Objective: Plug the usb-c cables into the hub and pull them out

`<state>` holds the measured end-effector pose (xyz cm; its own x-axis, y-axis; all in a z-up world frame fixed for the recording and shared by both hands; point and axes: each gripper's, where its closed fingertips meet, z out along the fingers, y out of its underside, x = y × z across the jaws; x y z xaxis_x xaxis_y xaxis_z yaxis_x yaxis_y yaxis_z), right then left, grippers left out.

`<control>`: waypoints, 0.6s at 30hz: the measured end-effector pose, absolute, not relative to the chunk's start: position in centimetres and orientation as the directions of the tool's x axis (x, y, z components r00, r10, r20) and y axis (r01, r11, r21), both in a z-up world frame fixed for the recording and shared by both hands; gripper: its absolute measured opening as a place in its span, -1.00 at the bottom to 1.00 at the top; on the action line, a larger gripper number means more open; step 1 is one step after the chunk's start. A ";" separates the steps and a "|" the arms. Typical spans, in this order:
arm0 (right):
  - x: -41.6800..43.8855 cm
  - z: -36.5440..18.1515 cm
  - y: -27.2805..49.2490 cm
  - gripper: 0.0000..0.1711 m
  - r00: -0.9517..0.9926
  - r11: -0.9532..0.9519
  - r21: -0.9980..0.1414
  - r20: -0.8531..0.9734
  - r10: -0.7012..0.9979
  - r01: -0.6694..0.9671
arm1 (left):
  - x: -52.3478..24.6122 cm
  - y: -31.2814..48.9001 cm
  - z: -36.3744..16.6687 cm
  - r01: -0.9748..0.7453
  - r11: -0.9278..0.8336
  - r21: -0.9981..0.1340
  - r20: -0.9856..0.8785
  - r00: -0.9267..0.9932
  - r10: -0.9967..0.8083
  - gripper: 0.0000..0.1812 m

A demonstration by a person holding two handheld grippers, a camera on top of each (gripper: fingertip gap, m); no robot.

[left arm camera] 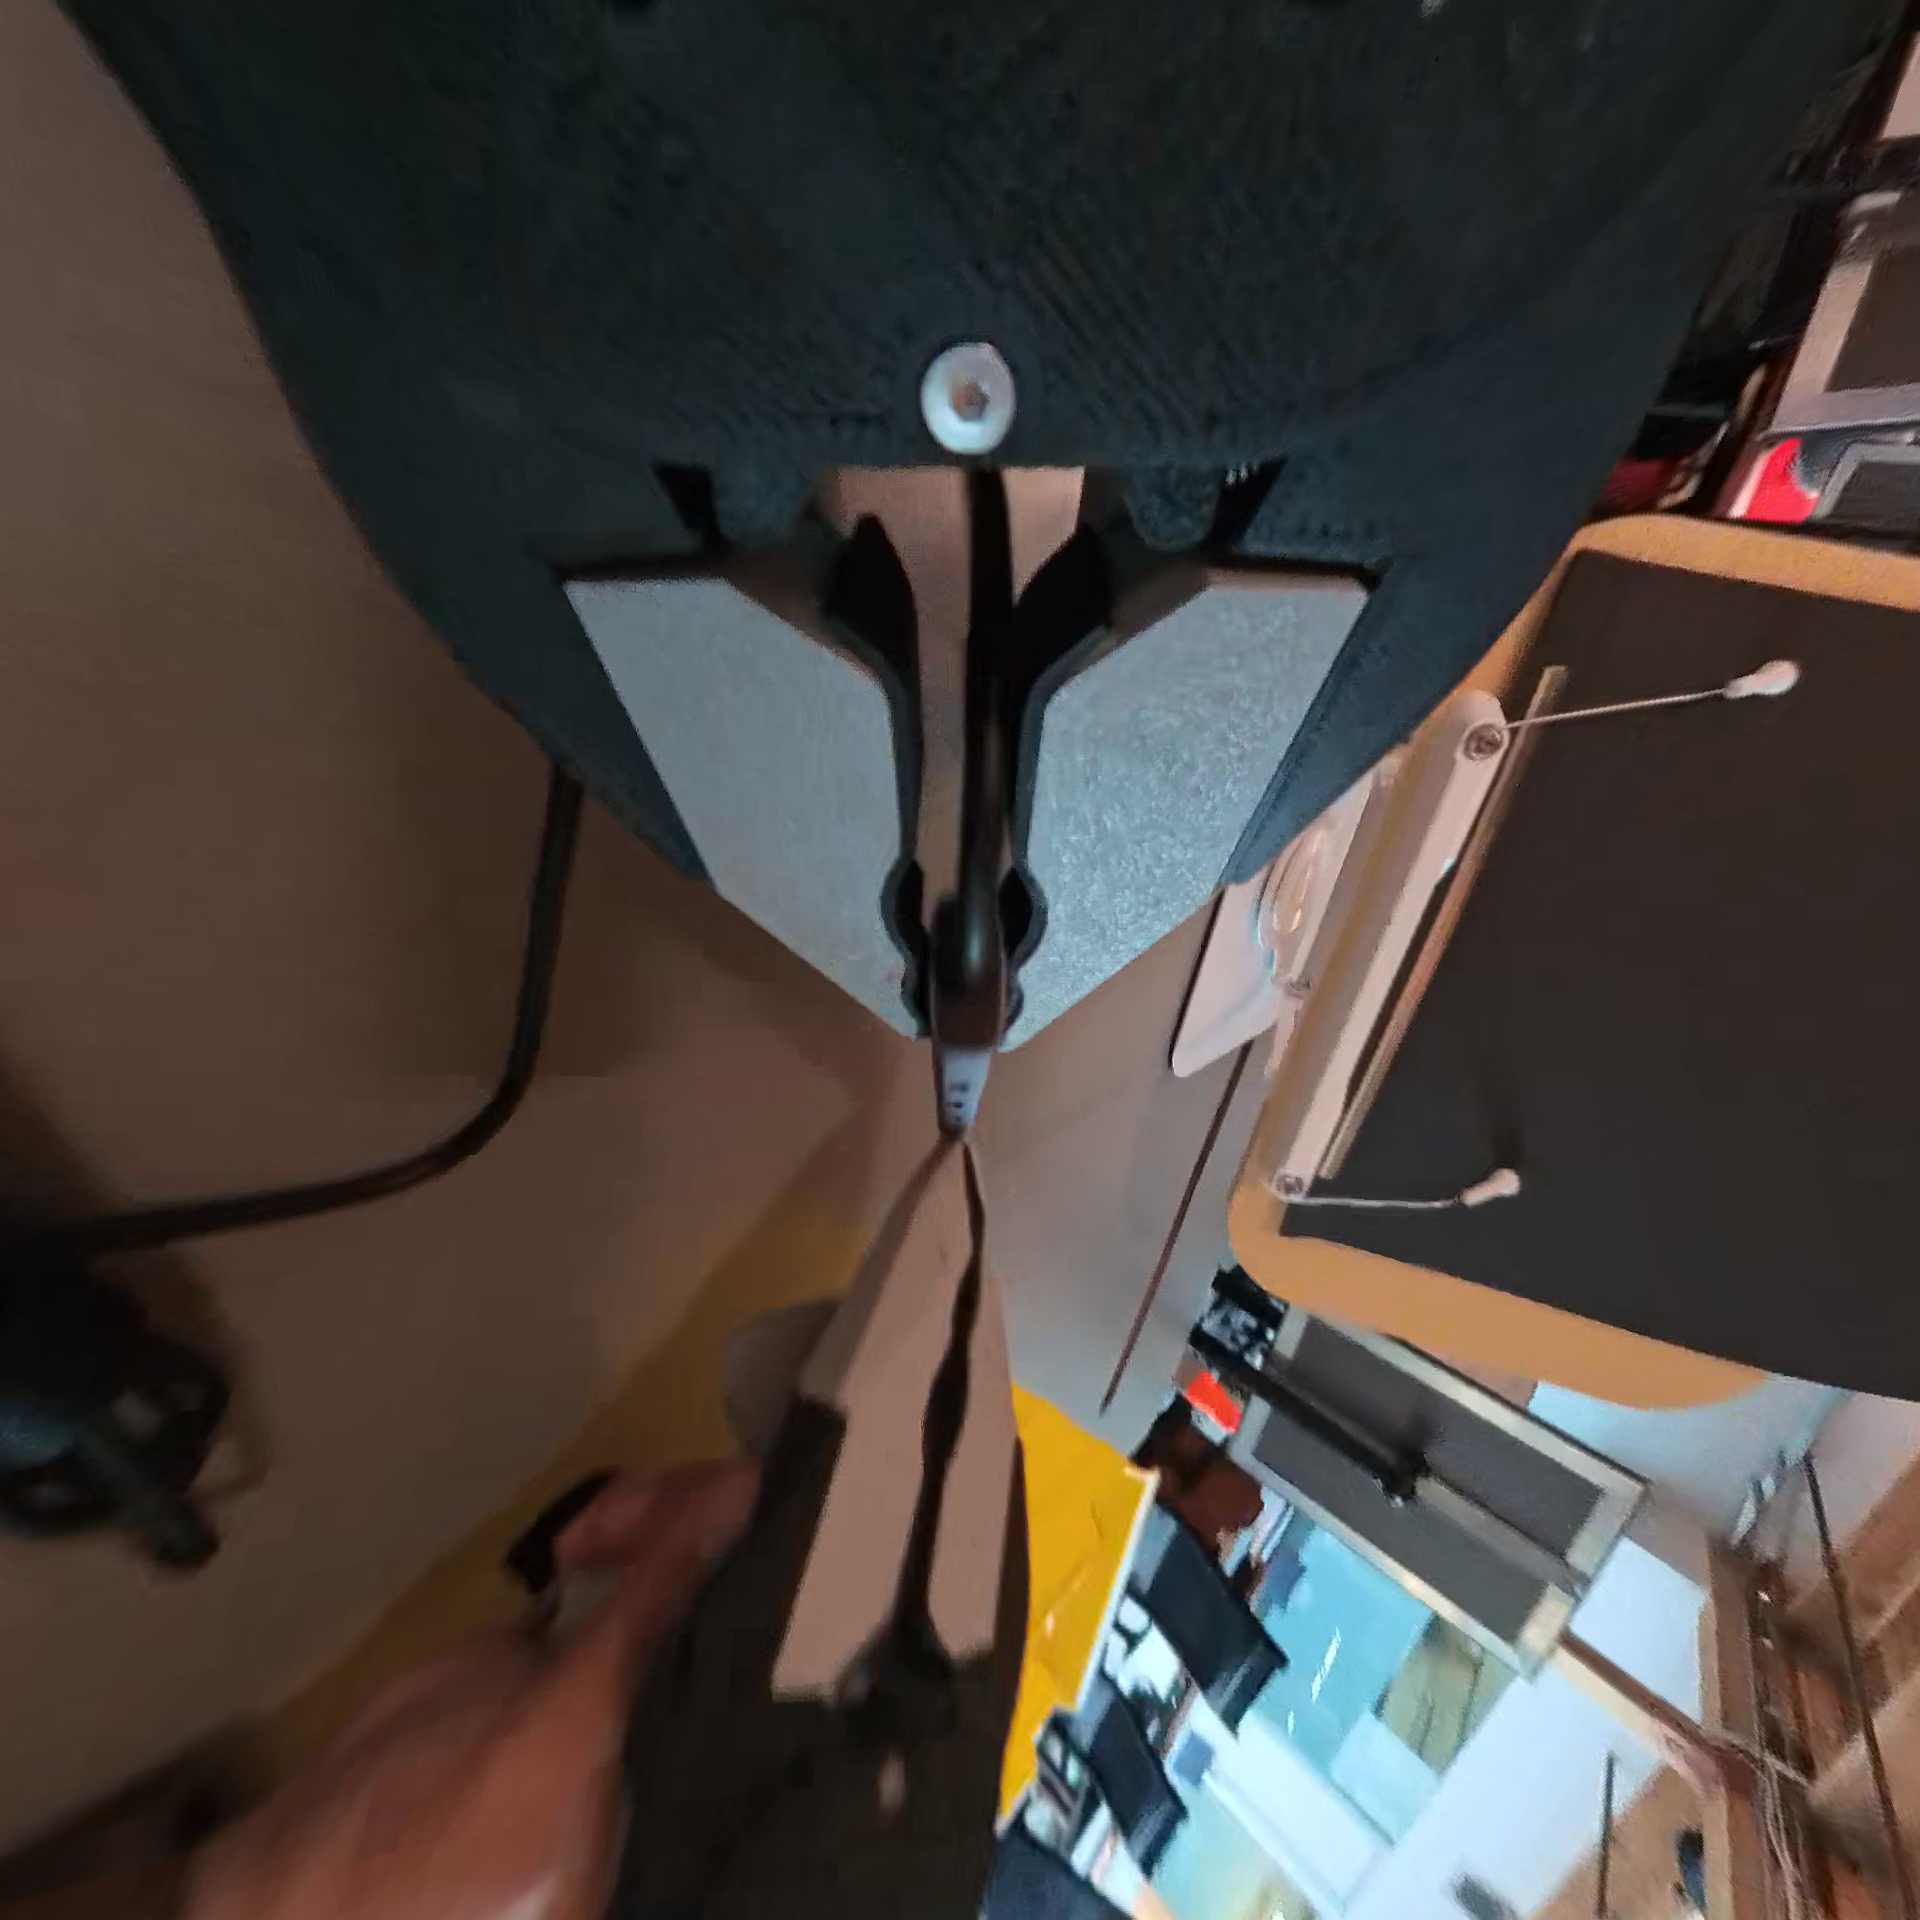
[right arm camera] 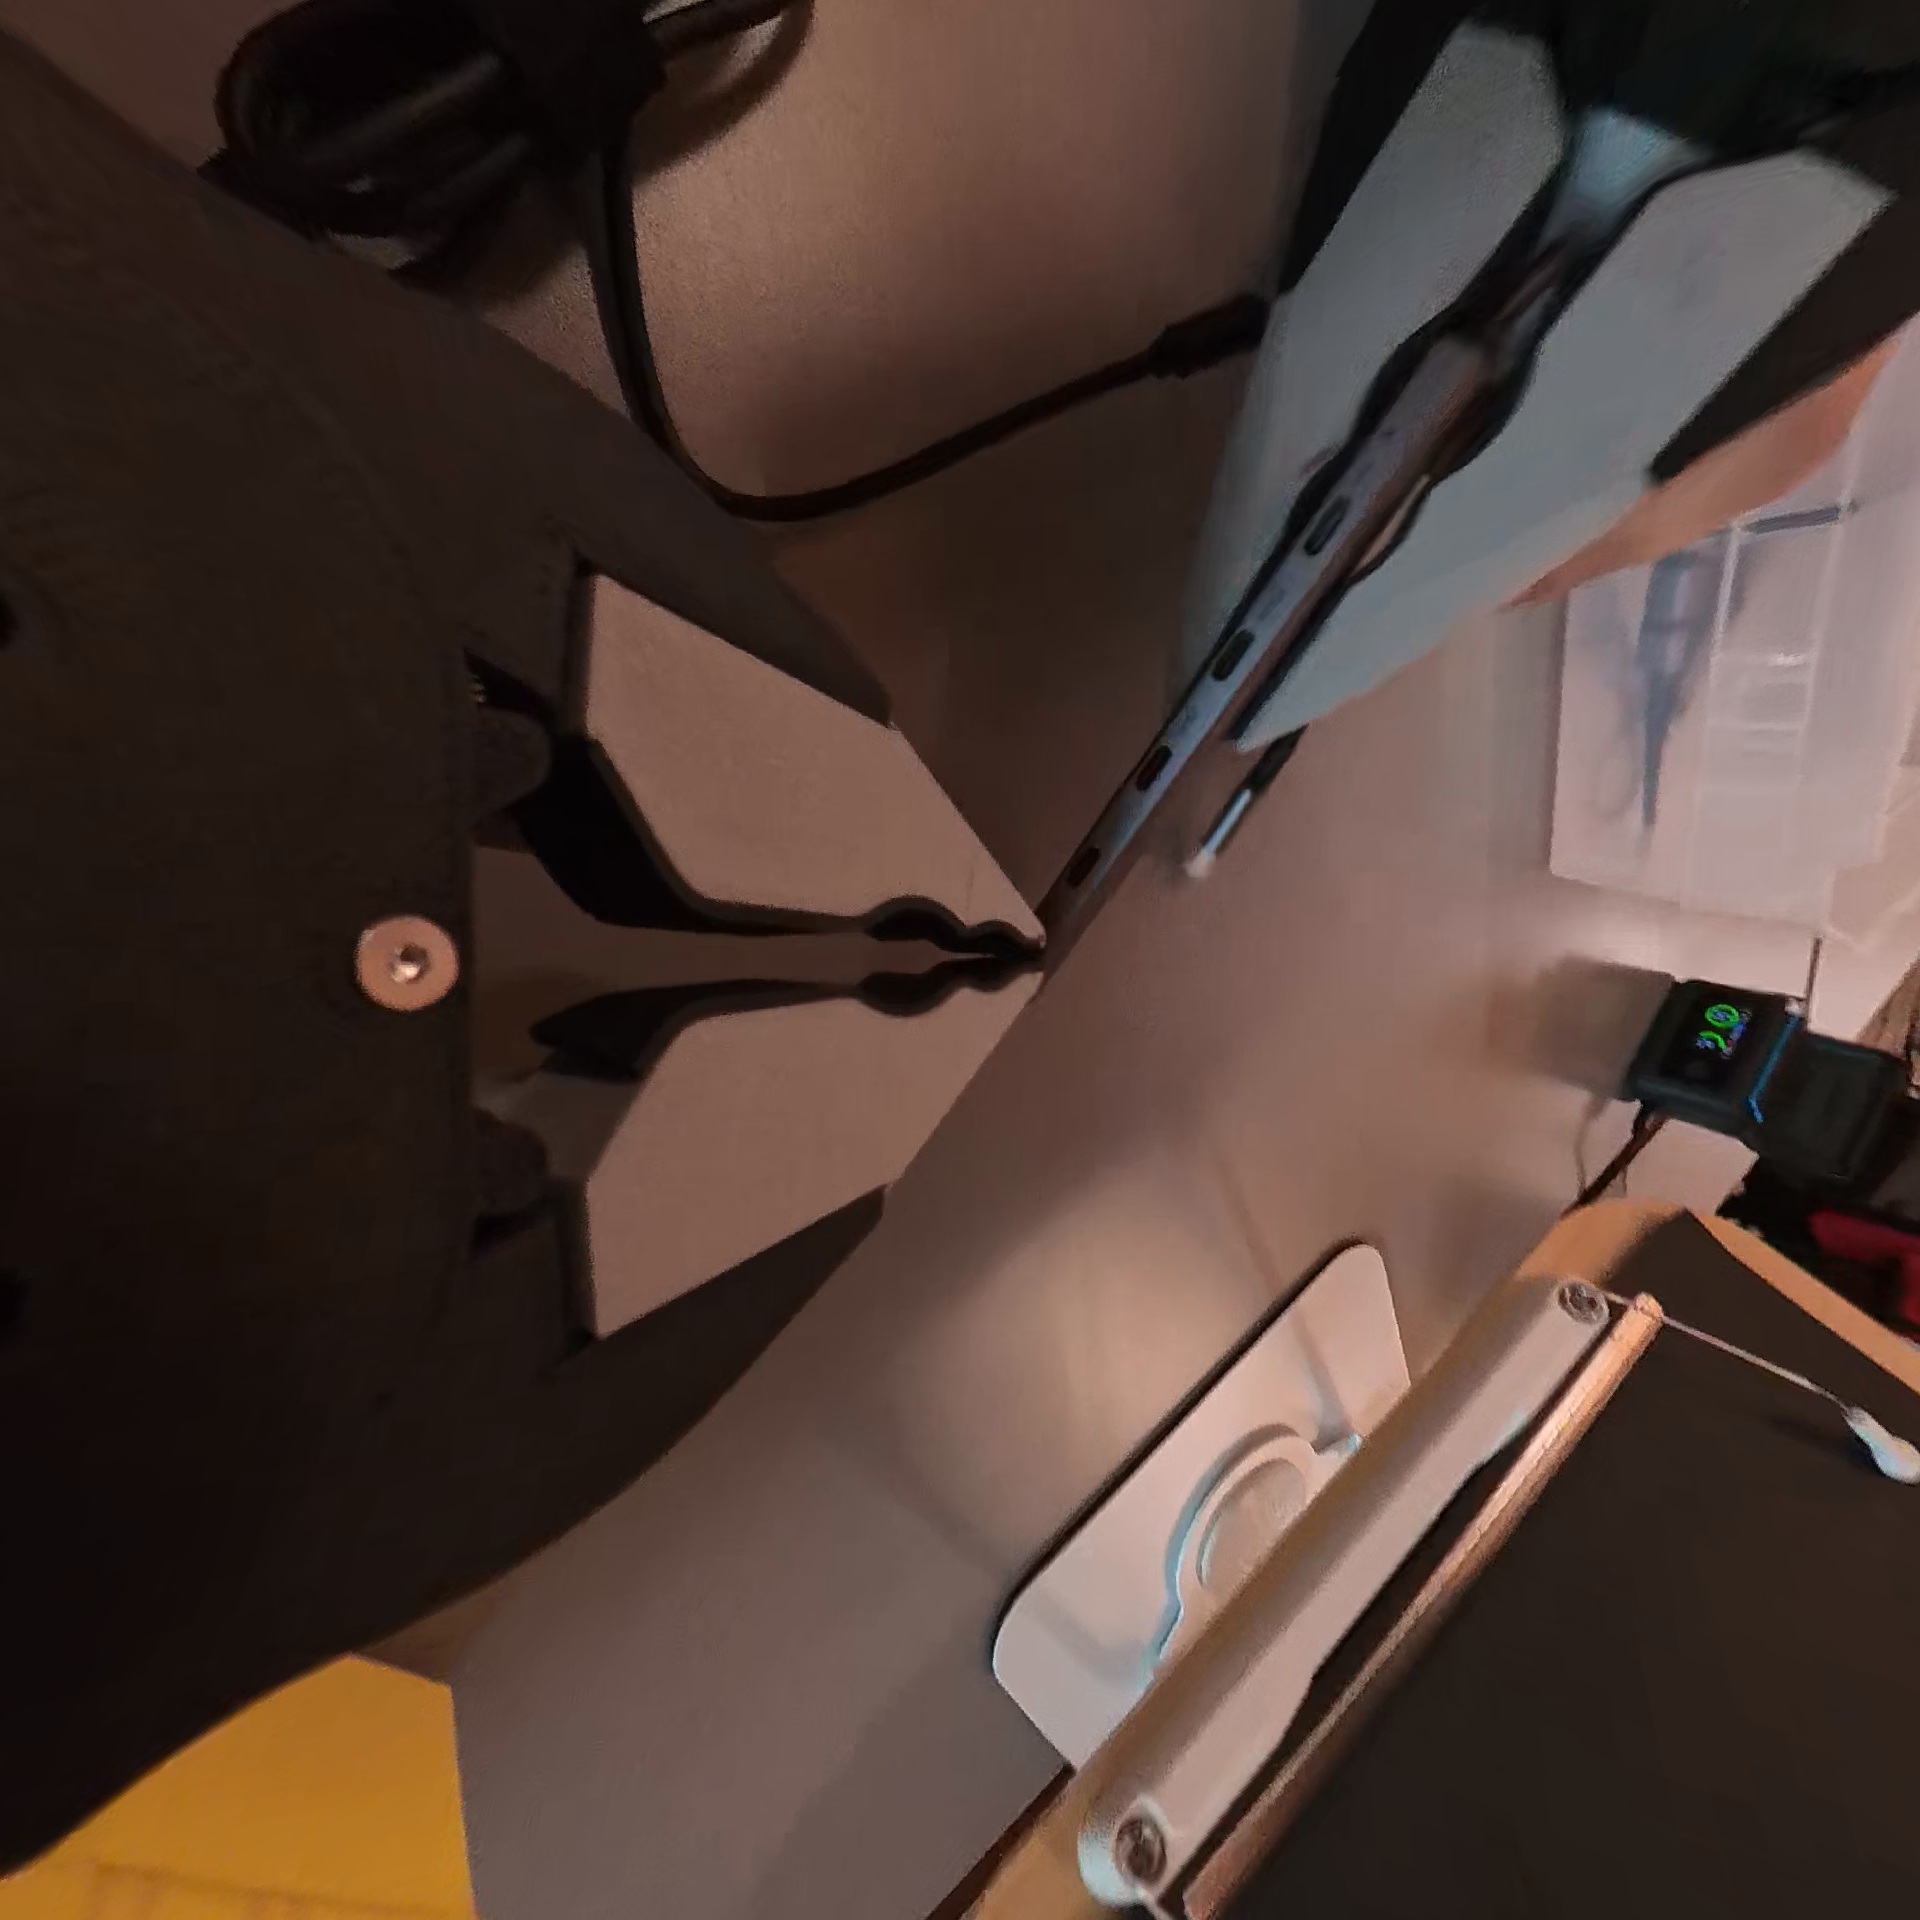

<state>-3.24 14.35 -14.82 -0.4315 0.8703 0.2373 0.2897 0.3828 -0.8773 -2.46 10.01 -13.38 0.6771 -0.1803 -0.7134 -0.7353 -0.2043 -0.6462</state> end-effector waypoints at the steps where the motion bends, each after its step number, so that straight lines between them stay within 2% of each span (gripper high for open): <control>1: -3.3 -15.1 14.1 -1.00 -0.437 0.400 -0.868 0.251 0.864 0.292 | -2.4 10.0 -13.0 -0.730 -0.194 -0.655 -0.712 0.682 -0.166 -0.92; 3: -3.5 -15.8 14.1 -1.00 -0.433 0.438 -0.842 0.284 0.856 0.314 | -3.1 10.1 -12.7 -0.736 -0.211 -0.644 -0.725 0.674 -0.138 -0.92; 5: -3.6 -16.2 14.3 -0.90 -0.423 0.438 -0.832 0.281 0.861 0.340 | -4.2 9.8 -12.9 -0.754 -0.249 -0.608 -0.754 0.647 -0.116 -0.92; 9: -3.2 -15.0 14.2 -0.86 -0.431 0.363 -0.878 0.210 0.877 0.311 | -5.8 8.8 -13.0 -0.778 -0.275 -0.565 -0.789 0.607 -0.095 -0.92; 15: -1.1 -13.4 9.0 -0.73 -0.640 0.281 -0.932 0.072 0.765 0.230 | -5.2 8.3 -12.9 -0.787 -0.223 -0.575 -0.789 0.605 -0.102 -0.92; 18: -0.5 -12.9 6.7 -0.70 -0.679 0.336 -0.928 0.140 0.720 0.164 | -5.0 8.5 -12.8 -0.791 -0.217 -0.572 -0.793 0.601 -0.099 -0.92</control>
<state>-0.48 6.70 -12.92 -0.6795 0.7202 0.1402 0.1643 0.3355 -0.9276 -4.95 8.51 -12.84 0.6009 -0.0988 -0.7932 -0.7910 -0.2165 -0.5722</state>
